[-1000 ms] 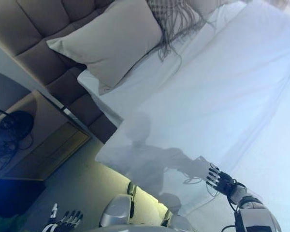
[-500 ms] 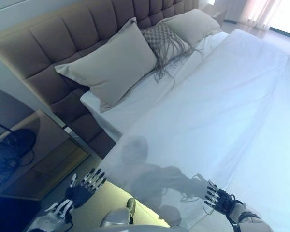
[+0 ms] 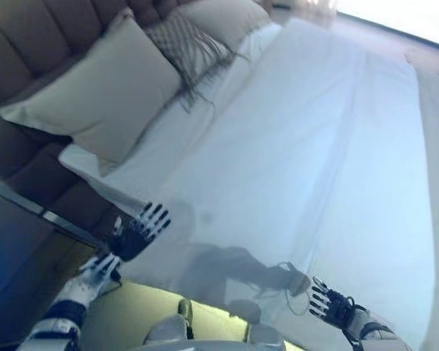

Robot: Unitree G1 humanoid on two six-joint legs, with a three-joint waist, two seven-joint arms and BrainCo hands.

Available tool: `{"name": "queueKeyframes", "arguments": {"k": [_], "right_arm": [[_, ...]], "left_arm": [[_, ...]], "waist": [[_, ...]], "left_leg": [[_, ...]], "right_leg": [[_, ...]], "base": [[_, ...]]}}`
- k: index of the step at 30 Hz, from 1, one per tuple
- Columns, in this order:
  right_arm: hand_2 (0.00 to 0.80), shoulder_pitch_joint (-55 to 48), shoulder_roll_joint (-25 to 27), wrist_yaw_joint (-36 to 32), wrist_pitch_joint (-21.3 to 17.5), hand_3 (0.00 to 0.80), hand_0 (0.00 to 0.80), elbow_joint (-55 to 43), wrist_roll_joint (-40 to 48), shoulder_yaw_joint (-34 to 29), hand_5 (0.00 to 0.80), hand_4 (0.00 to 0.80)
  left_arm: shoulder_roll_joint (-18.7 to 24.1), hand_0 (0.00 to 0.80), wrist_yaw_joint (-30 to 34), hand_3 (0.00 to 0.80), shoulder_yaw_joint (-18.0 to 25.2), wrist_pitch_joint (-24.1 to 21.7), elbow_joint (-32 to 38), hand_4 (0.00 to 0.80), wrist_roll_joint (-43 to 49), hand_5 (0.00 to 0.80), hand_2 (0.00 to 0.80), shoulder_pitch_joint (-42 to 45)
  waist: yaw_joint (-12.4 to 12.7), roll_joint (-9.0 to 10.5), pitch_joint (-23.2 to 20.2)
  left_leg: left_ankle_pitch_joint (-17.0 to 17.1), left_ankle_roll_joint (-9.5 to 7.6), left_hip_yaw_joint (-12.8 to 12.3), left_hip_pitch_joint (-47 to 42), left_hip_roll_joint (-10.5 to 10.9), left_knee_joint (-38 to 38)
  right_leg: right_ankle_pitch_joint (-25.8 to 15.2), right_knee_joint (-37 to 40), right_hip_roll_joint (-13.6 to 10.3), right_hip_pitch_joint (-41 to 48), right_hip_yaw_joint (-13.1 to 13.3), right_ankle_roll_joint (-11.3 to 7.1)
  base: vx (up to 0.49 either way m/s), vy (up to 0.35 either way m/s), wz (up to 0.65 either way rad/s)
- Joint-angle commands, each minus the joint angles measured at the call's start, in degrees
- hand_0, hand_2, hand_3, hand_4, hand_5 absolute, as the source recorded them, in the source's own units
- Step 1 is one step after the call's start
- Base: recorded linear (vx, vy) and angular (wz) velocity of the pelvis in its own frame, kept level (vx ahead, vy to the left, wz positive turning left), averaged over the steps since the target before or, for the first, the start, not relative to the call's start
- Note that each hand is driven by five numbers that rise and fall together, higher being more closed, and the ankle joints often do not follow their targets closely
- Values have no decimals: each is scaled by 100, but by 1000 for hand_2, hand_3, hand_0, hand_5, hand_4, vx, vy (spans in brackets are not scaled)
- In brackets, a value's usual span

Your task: Make the bed neatly

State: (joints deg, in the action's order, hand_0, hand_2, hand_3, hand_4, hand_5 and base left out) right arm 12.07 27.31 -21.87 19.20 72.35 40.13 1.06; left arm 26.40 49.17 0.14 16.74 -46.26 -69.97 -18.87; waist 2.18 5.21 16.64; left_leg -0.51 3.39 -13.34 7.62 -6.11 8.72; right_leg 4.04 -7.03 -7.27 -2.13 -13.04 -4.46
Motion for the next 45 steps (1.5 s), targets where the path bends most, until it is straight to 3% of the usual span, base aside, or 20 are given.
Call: {"name": "queueKeyframes", "arguments": {"k": [1,5,6,12,20,28,45], "right_arm": [[0,330,138,25,-142,0,0,-102,148,310,0,0],[0,614,186,27,-168,0,0,-213,262,479,0,0],[0,709,196,43,-157,0,0,-234,281,527,0,0],[0,1317,508,-80,-14,0,0,-337,374,778,0,0],[0,1628,810,-224,-160,0,0,-361,630,913,0,0],[0,1754,998,-296,-263,0,0,-363,760,776,0,0],[0,1651,1013,-221,-434,0,0,-756,1209,687,0,0]], "left_arm": [[20,0,-206,0,-107,-287,-245,0,-684,0,0,-665],[51,0,-581,0,-169,-552,-417,0,-1104,0,0,-1165],[73,0,-642,0,-209,-623,-482,0,-1197,0,0,-1281],[331,0,-1596,0,-232,-1105,-883,0,-1891,0,0,-2148],[675,0,-2678,0,-100,-1704,-1551,0,-2660,0,0,-2815],[850,0,-2918,0,320,-1564,-2130,0,-3160,0,0,-2477],[960,0,-3147,0,637,-1287,-2034,0,-3158,0,0,-1721]], "waist": [[-188,-113,364],[-352,-14,672],[-379,-14,695],[-517,71,967],[-466,105,994],[-277,120,983],[119,319,975]], "left_leg": [[-624,-65,38,445,-158,1051],[-670,-60,96,1203,-211,1571],[-848,-23,176,1339,-215,1720],[-1140,-132,310,2465,-222,2616],[-1523,-197,579,3737,-379,3791],[-1656,-172,812,4293,-323,4272],[-1631,-125,1187,4914,-191,4555]], "right_leg": [[-185,-676,-127,-734,90,-148],[-238,-1010,-75,-1482,200,-75],[-115,-1178,-62,-1650,256,-122],[129,-2361,-136,-2994,438,-59],[568,-3780,-329,-4258,348,84],[779,-4447,-424,-4789,276,126],[757,-4725,-511,-5172,-31,101]], "base": [[-147,-11,-25],[-145,26,-22],[-143,65,-24],[-178,88,-17],[-152,22,1],[-77,-10,2],[-54,-48,7]]}}
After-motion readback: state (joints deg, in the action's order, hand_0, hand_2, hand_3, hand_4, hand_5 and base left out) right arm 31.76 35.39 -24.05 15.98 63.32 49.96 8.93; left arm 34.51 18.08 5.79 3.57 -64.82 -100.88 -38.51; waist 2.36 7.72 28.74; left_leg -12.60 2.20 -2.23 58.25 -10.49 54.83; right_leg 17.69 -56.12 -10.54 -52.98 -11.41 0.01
